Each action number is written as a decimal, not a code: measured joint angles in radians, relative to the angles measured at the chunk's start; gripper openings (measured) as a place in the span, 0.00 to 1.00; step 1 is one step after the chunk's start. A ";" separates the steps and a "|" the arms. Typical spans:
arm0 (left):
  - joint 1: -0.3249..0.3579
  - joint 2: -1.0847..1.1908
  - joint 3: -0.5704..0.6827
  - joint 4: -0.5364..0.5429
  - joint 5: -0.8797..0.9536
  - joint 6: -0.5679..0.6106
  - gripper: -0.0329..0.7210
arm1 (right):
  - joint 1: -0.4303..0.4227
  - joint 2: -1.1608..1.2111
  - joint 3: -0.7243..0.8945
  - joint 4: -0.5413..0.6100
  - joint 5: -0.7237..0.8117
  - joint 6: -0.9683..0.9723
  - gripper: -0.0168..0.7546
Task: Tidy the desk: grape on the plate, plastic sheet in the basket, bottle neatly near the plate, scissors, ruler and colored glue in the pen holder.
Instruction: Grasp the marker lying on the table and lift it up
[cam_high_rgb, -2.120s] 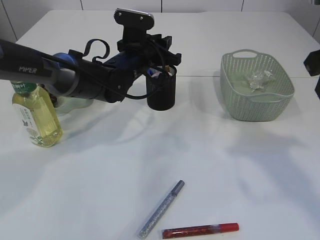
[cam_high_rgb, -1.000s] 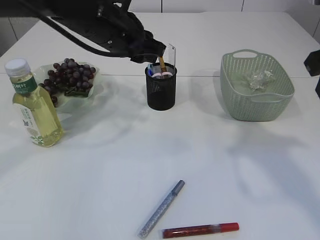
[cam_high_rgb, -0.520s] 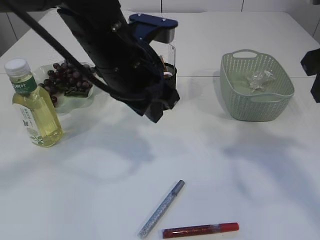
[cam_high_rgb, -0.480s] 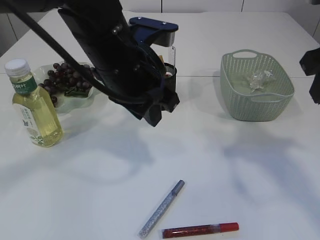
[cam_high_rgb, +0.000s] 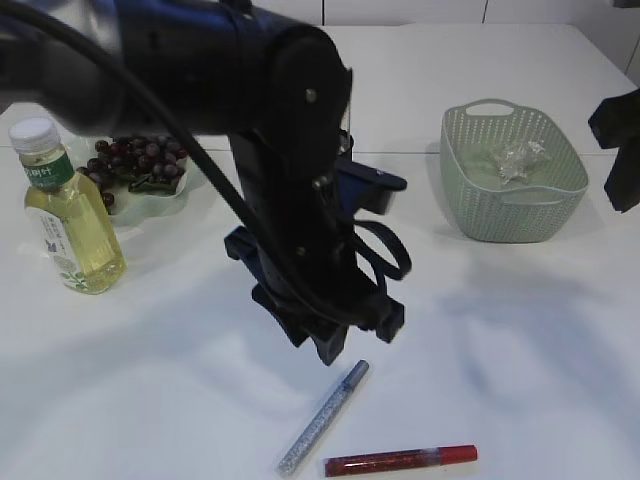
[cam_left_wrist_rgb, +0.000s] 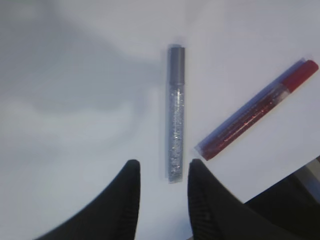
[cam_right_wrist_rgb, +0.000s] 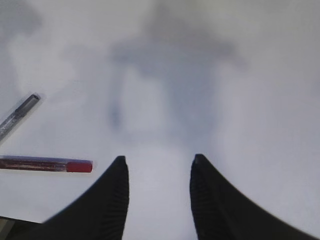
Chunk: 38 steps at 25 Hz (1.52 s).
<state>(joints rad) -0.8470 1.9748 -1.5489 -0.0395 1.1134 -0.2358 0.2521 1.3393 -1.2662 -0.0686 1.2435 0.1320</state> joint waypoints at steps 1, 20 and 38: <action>-0.012 0.019 0.000 0.000 -0.002 -0.009 0.37 | 0.000 0.000 0.000 0.002 0.000 0.000 0.45; -0.029 0.191 -0.002 -0.013 -0.045 -0.033 0.40 | 0.000 0.000 0.000 0.004 0.000 0.000 0.45; -0.029 0.232 -0.002 -0.020 -0.110 -0.033 0.40 | 0.000 0.000 0.000 0.004 0.000 0.000 0.45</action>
<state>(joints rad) -0.8756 2.2072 -1.5508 -0.0595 1.0032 -0.2691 0.2521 1.3393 -1.2662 -0.0645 1.2435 0.1320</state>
